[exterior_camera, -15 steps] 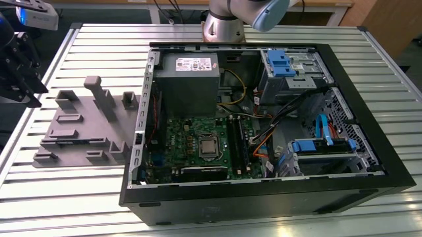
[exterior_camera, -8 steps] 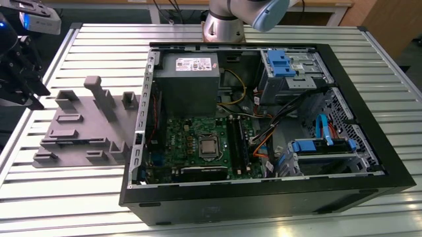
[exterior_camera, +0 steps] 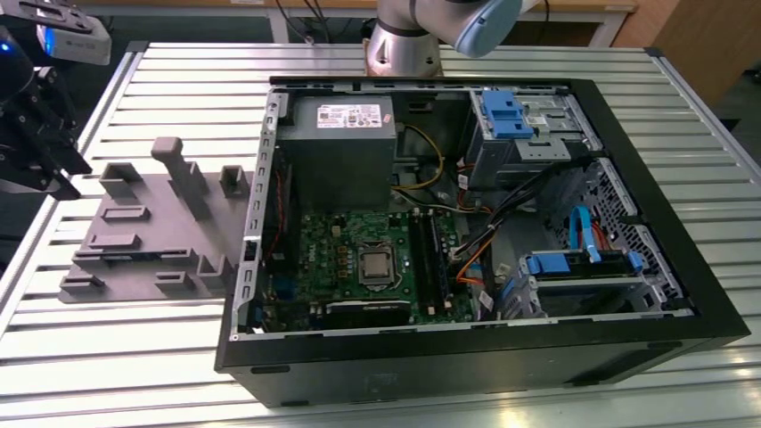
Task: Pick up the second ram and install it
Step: 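Pick up the second ram and move it above second insertion slot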
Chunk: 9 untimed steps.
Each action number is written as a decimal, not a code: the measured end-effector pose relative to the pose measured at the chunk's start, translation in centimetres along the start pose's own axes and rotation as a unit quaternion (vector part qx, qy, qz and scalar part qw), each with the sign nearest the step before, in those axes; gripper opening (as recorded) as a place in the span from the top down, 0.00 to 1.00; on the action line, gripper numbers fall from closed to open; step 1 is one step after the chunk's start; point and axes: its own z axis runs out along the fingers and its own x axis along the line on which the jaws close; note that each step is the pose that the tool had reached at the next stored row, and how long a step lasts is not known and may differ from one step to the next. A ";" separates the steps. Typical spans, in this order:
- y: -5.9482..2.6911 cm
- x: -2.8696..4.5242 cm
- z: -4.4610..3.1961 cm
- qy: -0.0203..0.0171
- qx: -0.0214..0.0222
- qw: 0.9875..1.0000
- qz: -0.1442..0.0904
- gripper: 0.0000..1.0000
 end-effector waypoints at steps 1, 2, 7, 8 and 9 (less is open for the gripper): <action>0.00 0.01 0.04 0.000 0.000 1.000 0.000 0.59; 0.00 0.03 0.09 0.000 0.000 1.000 0.000 0.59; -0.01 0.05 0.30 0.000 0.000 1.000 0.000 0.59; -0.01 0.05 0.31 0.000 0.000 1.000 0.000 0.59; -0.01 0.05 0.31 0.000 0.000 1.000 0.000 0.59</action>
